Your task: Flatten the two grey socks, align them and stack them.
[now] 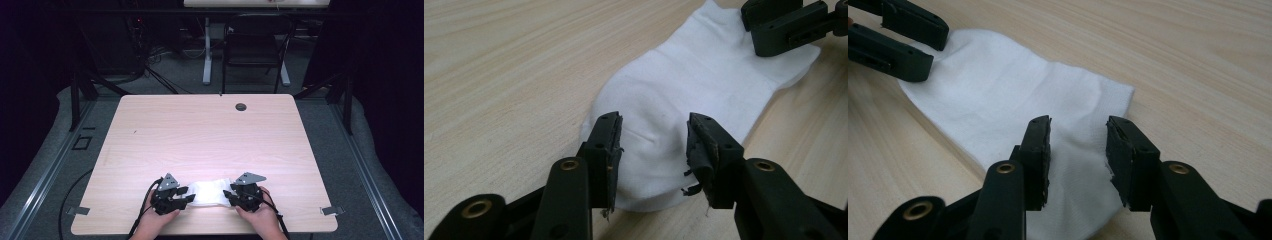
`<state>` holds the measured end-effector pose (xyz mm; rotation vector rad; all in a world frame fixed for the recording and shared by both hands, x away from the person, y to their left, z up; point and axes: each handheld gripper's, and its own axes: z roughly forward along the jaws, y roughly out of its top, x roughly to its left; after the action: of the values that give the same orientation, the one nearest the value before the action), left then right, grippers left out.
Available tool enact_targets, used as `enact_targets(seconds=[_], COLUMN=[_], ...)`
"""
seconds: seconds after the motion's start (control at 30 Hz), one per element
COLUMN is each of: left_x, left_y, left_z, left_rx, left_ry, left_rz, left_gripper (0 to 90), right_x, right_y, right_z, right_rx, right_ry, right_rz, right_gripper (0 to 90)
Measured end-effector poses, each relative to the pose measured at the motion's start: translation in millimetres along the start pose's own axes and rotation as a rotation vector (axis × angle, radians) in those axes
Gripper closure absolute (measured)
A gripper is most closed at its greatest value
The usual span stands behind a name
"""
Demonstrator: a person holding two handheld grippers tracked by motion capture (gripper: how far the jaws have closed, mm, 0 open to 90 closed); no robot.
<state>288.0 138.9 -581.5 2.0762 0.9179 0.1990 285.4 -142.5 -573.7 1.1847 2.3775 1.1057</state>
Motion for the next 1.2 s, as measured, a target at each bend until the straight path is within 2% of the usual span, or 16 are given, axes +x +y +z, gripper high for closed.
enact_targets(seconds=[0.1, 0.13, 0.17, 0.33, 0.5, 0.63, 0.67, 1.0, 1.2], left_x=[0.5, 0.8, 1.9, 5.3, 10.2, 14.4, 16.0, 23.6, 29.7], left_y=[0.2, 0.3, 0.7, 1.9, 2.2, 1.6, 1.3, 1.2, -0.1], left_z=[-1.3, -1.8, -3.0, -10.6, -18.9, -25.0, -26.1, -34.7, -36.5], left_rx=[-0.003, -0.006, -0.008, -0.036, -0.053, -0.065, -0.072, -0.082, -0.083], left_ry=[0.016, 0.009, 0.012, 0.017, 0.028, 0.046, 0.039, 0.051, 0.074], left_rz=[0.005, -0.007, -0.001, -0.030, -0.036, -0.057, -0.062, -0.079, -0.089], left_gripper=[55.7, 54.9, 54.2, 51.6, 50.4, 49.9, 49.8, 49.5, 49.4], right_x=[-1.8, -2.2, -2.6, -5.0, -9.0, -12.3, -13.0, -14.6, -19.0], right_y=[0.7, 1.0, 1.2, 2.1, 2.5, 2.3, 2.2, -0.2, -2.2], right_z=[-1.8, -3.0, -4.1, -12.4, -16.7, -20.0, -21.0, -29.3, -31.9], right_rx=[-0.014, -0.019, -0.028, -0.060, -0.086, -0.082, -0.079, -0.099, -0.086], right_ry=[0.003, 0.003, 0.006, -0.003, -0.004, -0.005, -0.004, -0.006, -0.025], right_rz=[0.020, 0.029, 0.036, 0.038, 0.058, 0.063, 0.062, 0.067, 0.075], right_gripper=[61.4, 61.1, 60.8, 59.1, 57.0, 56.2, 56.2, 55.6, 55.4])
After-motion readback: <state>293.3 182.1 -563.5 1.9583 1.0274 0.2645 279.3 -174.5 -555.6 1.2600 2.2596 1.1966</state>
